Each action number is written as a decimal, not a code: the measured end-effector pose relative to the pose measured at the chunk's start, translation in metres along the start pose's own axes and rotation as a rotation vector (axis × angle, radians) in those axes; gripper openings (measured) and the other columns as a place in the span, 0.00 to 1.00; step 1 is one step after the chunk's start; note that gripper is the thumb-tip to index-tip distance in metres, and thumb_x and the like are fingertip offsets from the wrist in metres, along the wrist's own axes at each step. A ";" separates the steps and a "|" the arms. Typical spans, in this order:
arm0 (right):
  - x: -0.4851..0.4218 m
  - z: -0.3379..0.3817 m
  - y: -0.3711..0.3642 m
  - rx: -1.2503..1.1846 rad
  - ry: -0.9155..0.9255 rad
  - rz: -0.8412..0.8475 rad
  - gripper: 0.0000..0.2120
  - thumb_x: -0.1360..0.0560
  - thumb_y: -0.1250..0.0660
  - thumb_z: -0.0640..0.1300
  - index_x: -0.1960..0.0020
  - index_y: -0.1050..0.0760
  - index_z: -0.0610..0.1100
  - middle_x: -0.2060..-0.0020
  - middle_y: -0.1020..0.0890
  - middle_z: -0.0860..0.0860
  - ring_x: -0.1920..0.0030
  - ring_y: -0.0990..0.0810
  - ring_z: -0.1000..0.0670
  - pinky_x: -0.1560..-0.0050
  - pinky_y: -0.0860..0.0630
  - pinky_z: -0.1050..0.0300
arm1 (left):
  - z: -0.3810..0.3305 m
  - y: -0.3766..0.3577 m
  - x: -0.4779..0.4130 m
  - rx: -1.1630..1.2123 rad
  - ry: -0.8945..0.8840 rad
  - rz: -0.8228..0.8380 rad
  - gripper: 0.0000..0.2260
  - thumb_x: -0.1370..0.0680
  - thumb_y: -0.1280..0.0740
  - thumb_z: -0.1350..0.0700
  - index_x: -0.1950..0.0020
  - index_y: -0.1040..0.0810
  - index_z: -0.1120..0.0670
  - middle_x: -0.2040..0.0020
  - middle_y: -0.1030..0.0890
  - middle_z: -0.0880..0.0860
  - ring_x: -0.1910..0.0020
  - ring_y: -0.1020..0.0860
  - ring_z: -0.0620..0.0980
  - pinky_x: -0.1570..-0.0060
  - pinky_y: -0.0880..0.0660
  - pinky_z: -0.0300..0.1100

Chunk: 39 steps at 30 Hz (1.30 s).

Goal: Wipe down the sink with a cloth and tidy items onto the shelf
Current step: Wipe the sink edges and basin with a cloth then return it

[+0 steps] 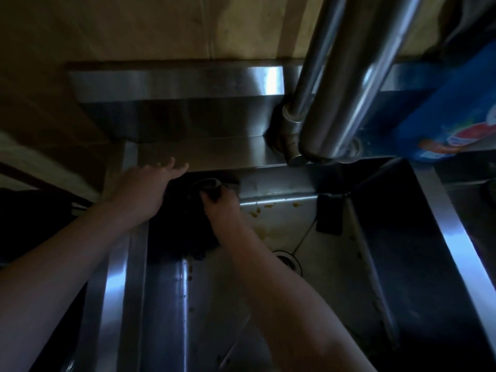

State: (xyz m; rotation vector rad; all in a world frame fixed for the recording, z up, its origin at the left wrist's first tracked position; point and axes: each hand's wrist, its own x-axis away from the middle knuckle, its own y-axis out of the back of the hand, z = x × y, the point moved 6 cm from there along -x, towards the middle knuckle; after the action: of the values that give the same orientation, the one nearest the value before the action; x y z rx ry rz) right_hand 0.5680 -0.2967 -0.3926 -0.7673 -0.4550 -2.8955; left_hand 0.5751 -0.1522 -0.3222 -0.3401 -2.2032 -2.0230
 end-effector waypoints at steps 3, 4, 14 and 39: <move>-0.009 -0.010 0.044 -0.005 -0.017 -0.023 0.14 0.23 0.34 0.39 0.40 0.26 0.34 0.45 0.20 0.38 0.50 0.20 0.45 0.60 0.30 0.69 | -0.003 0.002 0.000 0.022 0.046 0.007 0.31 0.27 0.40 0.66 0.27 0.38 0.44 0.25 0.39 0.55 0.34 0.29 0.61 0.39 0.29 0.52; -0.012 -0.014 0.062 0.019 -0.020 -0.016 0.14 0.24 0.34 0.39 0.39 0.27 0.35 0.47 0.20 0.40 0.54 0.21 0.49 0.63 0.29 0.71 | -0.005 0.002 0.000 0.032 0.062 0.009 0.31 0.27 0.40 0.67 0.27 0.38 0.45 0.25 0.39 0.55 0.33 0.30 0.61 0.38 0.29 0.53; -0.043 -0.059 0.244 0.147 -0.072 -0.408 0.11 0.24 0.34 0.38 0.42 0.24 0.37 0.47 0.19 0.38 0.48 0.20 0.40 0.49 0.26 0.54 | -0.010 0.000 0.002 0.116 0.113 -0.047 0.31 0.28 0.39 0.69 0.28 0.35 0.49 0.26 0.38 0.59 0.32 0.32 0.63 0.35 0.32 0.52; -0.023 -0.041 0.119 -0.144 -0.031 -0.028 0.11 0.24 0.34 0.39 0.42 0.26 0.39 0.44 0.20 0.40 0.44 0.20 0.44 0.49 0.24 0.60 | -0.010 -0.003 0.003 0.184 0.125 -0.065 0.34 0.32 0.36 0.71 0.27 0.35 0.52 0.26 0.38 0.61 0.30 0.35 0.62 0.32 0.36 0.50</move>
State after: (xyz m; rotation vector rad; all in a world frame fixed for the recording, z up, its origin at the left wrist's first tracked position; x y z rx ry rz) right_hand 0.5901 -0.4214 -0.4074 -0.8335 -0.2645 -2.9720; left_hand 0.5705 -0.1619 -0.3234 -0.1198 -2.3255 -1.7985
